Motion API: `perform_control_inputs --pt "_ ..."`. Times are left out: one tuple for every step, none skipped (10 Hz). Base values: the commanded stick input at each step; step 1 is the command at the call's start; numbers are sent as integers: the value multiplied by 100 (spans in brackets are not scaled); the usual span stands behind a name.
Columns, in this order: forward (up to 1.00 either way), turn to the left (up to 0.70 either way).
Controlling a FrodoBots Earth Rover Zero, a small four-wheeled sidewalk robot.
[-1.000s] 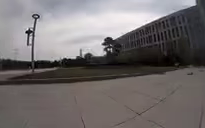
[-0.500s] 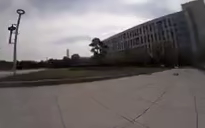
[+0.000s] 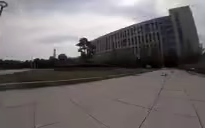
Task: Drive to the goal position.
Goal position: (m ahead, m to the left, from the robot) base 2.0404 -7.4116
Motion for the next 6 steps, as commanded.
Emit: perform_control_inputs --pt "70 -27" --pt "70 -27" --pt "70 -27" --pt "70 -27" --pt "70 -27" --pt "70 -27"
